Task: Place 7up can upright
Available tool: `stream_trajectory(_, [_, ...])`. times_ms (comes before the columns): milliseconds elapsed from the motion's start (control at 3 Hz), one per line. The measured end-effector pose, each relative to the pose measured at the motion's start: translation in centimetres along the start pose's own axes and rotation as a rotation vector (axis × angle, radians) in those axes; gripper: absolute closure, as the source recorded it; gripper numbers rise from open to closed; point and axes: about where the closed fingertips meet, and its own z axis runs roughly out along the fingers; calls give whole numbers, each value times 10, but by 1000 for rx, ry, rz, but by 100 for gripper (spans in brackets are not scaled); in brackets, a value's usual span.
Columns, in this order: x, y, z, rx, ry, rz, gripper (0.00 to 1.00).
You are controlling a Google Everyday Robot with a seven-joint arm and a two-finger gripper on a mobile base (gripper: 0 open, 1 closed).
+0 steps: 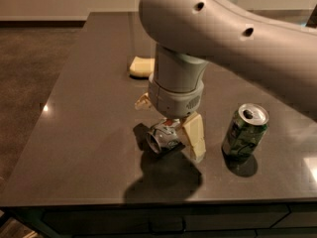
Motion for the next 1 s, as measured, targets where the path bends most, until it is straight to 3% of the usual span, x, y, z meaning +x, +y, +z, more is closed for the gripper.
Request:
stream_trajectory(667, [4, -3, 7, -46, 16, 1, 40])
stream_trajectory(1000, [6, -6, 4, -51, 12, 42, 64])
